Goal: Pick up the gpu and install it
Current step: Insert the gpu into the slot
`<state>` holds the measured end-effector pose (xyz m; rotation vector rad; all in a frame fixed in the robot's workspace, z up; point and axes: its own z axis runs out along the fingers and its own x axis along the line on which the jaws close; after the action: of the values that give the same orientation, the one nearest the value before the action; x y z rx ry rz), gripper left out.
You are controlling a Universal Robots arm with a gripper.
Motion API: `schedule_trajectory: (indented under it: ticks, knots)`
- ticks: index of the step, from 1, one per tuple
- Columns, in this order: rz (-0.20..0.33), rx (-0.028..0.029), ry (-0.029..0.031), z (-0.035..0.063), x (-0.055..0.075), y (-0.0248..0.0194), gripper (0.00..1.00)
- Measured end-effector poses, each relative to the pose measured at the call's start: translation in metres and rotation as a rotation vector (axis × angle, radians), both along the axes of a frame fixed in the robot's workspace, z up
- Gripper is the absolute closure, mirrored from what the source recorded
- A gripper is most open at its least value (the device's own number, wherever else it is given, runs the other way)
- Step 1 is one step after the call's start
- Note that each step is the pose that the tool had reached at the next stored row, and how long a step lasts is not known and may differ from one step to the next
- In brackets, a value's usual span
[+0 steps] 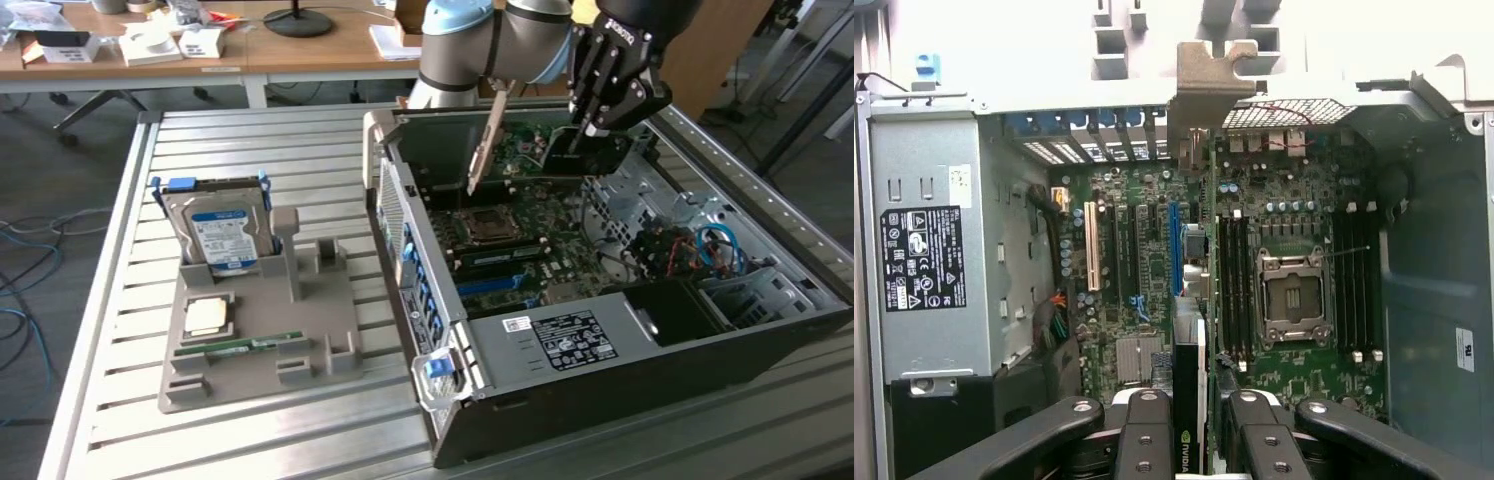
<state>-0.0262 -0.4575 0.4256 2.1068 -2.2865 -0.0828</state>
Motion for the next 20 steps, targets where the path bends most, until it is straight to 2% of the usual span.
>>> schedule_trajectory:
  ticks: [2, 5, 9, 12, 13, 20]
  knots:
    - [0.001, 0.0, -0.0085, 0.0, -0.0006, 0.0, 0.74]
    - [0.002, 0.0, -0.0261, 0.0, -0.0015, 0.0, 0.74]
    - [0.002, 0.0001, -0.0303, 0.0, -0.0017, 0.0, 0.74]
    - [0.005, 0.0006, -0.0583, -0.0009, -0.0026, 0.0, 0.74]
    - [0.006, 0.0007, -0.0636, -0.0012, -0.0028, 0.0, 0.74]
    - [0.007, 0.0006, -0.0648, -0.0023, -0.0031, -0.0001, 0.74]
